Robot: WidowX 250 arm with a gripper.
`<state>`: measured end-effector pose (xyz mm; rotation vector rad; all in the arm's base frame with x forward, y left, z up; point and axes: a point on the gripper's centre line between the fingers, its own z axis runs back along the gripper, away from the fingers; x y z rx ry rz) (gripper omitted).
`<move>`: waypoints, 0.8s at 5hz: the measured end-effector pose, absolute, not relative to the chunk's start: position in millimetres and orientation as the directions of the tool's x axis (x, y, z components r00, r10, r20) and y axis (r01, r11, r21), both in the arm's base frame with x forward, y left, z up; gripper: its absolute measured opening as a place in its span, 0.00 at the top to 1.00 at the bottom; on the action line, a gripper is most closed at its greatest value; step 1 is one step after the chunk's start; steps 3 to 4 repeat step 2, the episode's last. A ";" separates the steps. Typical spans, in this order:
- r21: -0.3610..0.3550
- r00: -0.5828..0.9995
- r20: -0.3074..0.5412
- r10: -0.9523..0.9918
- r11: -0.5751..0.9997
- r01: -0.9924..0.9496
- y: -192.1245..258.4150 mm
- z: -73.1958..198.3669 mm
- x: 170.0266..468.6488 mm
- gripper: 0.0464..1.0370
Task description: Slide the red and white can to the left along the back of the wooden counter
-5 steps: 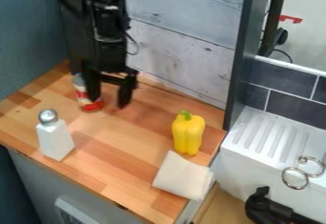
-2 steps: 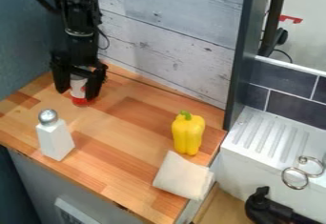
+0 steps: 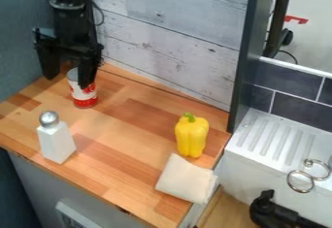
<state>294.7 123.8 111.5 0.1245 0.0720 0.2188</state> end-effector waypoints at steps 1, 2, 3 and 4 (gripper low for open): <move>0.136 0.985 -0.064 0.162 0.979 -0.152 88.3 142.2 269.3 0.03; 0.193 0.987 -0.160 0.028 0.981 0.003 45.0 144.7 264.9 0.03; 0.193 0.987 -0.160 0.028 0.981 0.003 45.0 144.7 264.9 0.03; 0.193 0.987 -0.160 0.028 0.981 0.003 45.0 144.7 264.9 0.03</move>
